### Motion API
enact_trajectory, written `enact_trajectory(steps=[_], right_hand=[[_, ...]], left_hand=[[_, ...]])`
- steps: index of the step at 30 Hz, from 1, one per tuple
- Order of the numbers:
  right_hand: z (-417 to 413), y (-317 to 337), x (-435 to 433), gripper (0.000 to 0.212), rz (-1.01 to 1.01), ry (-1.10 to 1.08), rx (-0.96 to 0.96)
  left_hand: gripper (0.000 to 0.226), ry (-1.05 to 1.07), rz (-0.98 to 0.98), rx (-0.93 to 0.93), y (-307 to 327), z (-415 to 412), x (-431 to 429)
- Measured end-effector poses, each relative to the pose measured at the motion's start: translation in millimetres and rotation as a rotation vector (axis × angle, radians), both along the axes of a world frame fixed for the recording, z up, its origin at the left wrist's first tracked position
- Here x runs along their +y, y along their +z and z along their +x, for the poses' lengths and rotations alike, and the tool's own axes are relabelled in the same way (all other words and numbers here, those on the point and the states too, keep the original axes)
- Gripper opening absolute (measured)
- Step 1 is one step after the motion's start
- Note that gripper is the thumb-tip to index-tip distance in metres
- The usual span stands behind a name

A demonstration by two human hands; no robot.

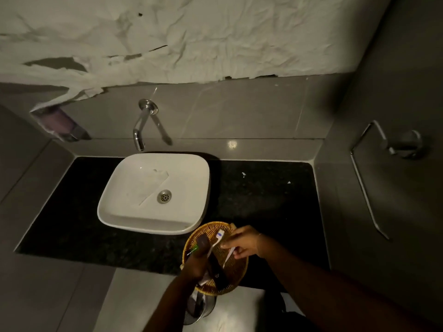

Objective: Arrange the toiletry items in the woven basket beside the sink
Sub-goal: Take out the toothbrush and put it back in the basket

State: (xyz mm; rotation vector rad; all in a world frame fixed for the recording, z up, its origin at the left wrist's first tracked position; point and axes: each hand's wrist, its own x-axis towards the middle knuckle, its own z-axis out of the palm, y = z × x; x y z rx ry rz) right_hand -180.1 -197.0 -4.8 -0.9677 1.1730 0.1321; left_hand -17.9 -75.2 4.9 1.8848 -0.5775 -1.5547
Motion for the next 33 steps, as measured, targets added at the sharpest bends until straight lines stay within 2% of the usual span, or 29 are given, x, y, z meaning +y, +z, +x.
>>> enact_trajectory(steps=[2,5,8,10,13,16,20,22,26,30,33], right_hand=[[0.0,-7.3,1.1,0.049,-0.054,0.014,0.024],[6.4,-17.7,5.3,0.037,-0.288,0.15,0.09],[17.1,-23.3,11.9,0.023,-0.484,0.21,0.12],[24.0,-28.7,14.8,0.022,-0.549,0.245,0.159],[28.5,-35.6,22.7,0.04,-0.596,0.3,0.257],[33.3,-41.7,33.9,0.048,-0.637,0.321,0.231],[43.4,-52.0,47.3,0.028,-0.677,0.373,0.174],[50.3,-55.7,51.4,0.032,-0.666,0.398,0.163],[55.5,-60.0,48.8,0.043,-0.652,0.545,0.203],[47.3,-66.4,46.4,0.05,-0.594,0.445,0.193],[34.5,-65.9,40.8,0.054,-0.598,0.397,0.31]], left_hand=[[0.039,0.117,0.001,0.023,-2.9,4.0,-0.2],[0.042,0.199,0.079,0.02,-15.6,1.6,-0.7],[0.035,0.251,0.133,-0.088,-26.3,-3.2,-4.3],[0.027,0.264,0.172,-0.165,-32.2,-3.5,-7.2],[0.022,0.248,0.178,-0.261,-38.1,-2.9,-13.6],[0.02,0.276,0.149,-0.29,-42.0,0.5,-20.4],[0.023,0.35,0.133,-0.283,-46.5,11.0,-21.2],[0.013,0.352,0.142,-0.266,-49.1,15.2,-17.0],[0.028,0.338,0.173,-0.284,-54.2,19.9,-10.9],[0.022,0.299,0.199,-0.289,-58.3,22.5,-9.5],[0.014,0.259,0.229,-0.28,-60.7,19.6,-13.5]])
